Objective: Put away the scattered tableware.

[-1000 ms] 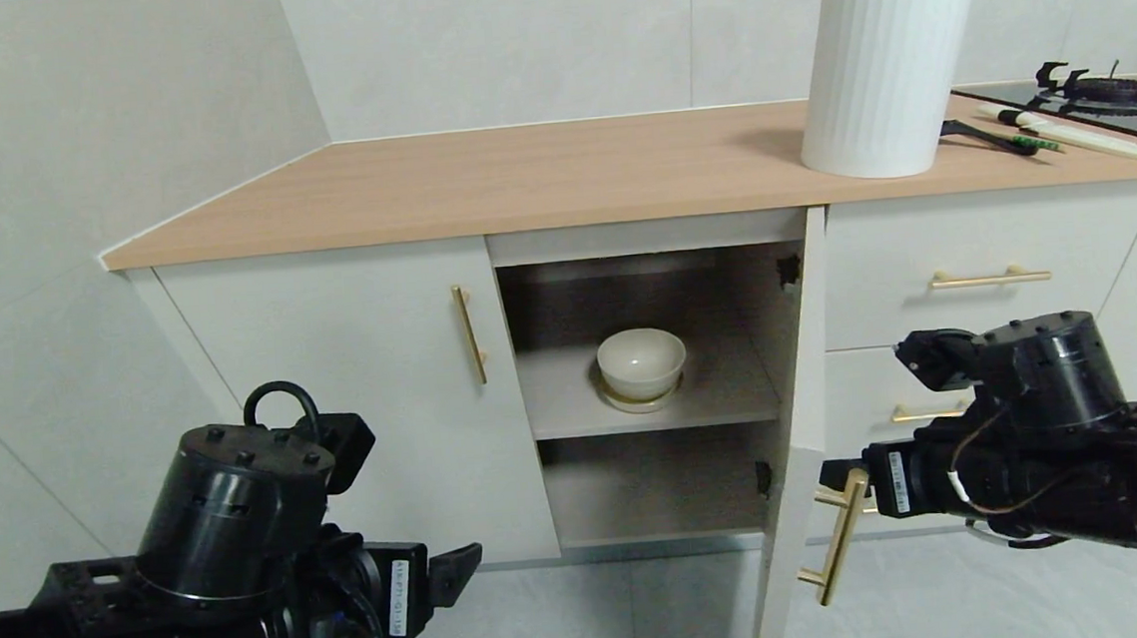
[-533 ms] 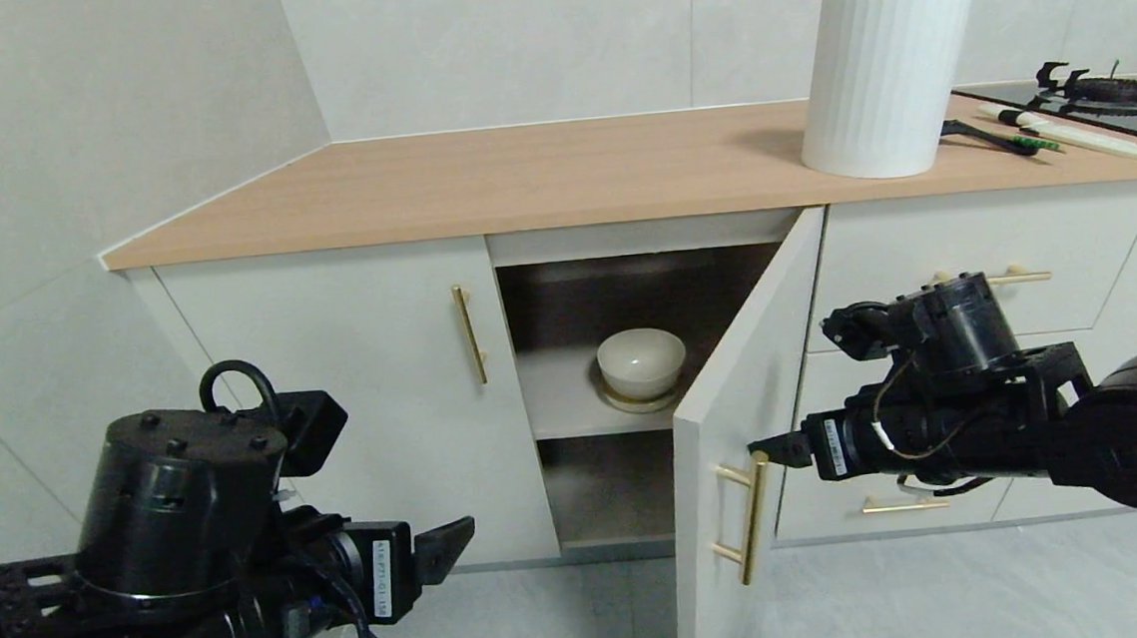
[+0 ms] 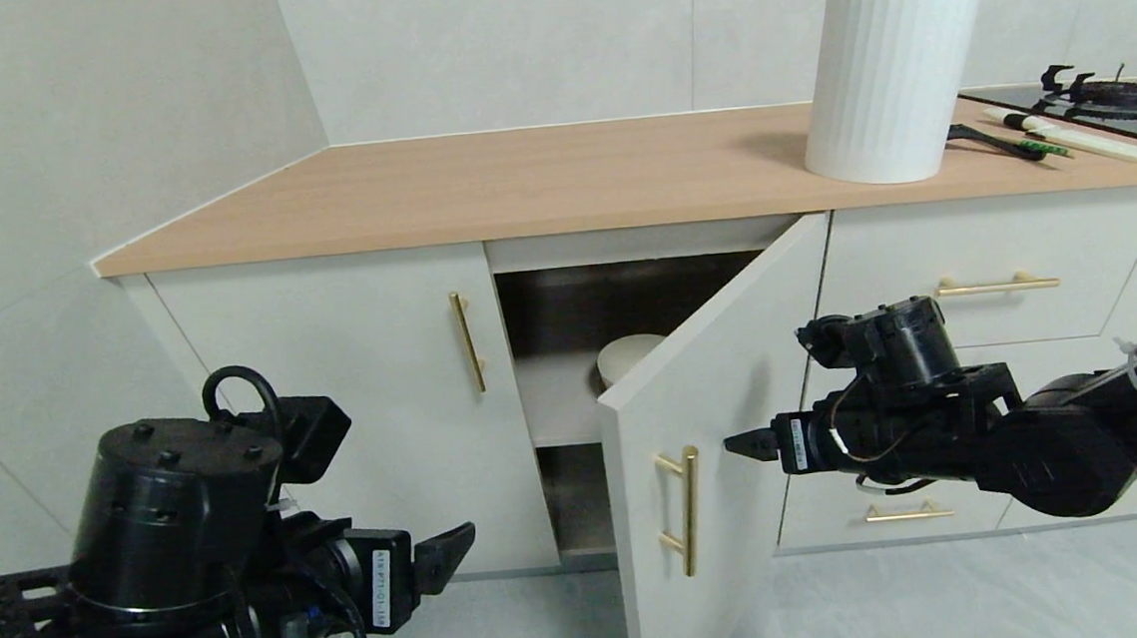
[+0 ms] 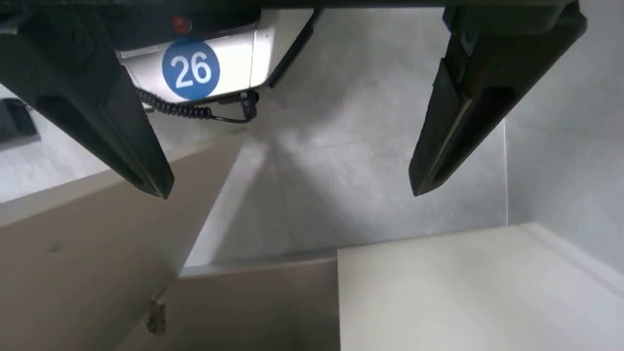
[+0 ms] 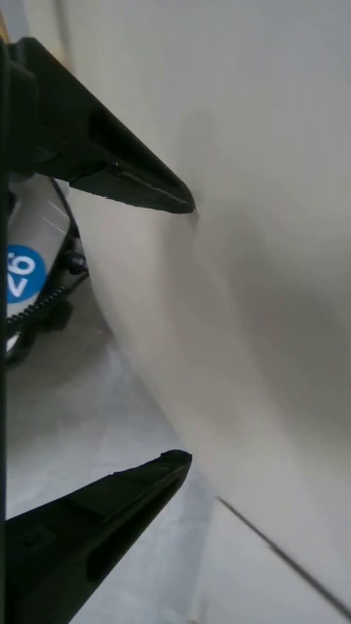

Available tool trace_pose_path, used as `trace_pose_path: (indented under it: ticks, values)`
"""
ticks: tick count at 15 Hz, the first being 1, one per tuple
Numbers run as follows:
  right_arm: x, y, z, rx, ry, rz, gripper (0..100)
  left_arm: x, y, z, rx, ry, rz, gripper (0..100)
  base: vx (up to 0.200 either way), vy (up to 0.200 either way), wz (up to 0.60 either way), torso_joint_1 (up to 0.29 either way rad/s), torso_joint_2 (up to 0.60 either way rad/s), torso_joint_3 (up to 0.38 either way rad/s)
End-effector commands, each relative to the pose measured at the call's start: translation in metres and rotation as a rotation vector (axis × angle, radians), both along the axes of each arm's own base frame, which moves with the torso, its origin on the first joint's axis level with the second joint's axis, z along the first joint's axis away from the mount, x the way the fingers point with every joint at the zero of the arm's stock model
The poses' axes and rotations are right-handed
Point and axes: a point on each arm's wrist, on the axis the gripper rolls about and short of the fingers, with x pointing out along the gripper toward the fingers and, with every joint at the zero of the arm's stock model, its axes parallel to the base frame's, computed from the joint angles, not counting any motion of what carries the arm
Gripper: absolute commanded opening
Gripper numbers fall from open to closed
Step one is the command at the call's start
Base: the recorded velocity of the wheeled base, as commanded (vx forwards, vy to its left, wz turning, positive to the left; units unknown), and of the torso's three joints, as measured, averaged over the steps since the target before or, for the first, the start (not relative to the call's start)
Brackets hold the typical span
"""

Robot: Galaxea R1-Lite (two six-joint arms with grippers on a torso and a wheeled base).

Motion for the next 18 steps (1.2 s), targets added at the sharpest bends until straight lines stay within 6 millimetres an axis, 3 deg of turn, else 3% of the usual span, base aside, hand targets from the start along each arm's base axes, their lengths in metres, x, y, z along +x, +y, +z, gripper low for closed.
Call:
trace_pose_path:
  ticks: [1, 9, 18]
  values:
    - [0.003, 0.001, -0.008, -0.005, 0.018, -0.017, 100, 0.0, 0.0, 0.0, 0.0, -0.001, 0.003, 100, 0.2, 0.0, 0.0, 0.002, 0.0, 0.002]
    - [0.006, 0.006, -0.008, 0.046, 0.011, -0.043, 100, 0.002, 0.002, -0.001, 0.003, 0.002, 0.013, 100, 0.0, 0.0, 0.0, 0.0, 0.0, 0.0]
    - [0.037, 0.023, -0.023, 0.078, -0.091, -0.256, 100, 0.002, 0.002, -0.004, 0.007, 0.012, 0.013, 100, 0.0, 0.0, 0.0, 0.0, 0.0, 0.0]
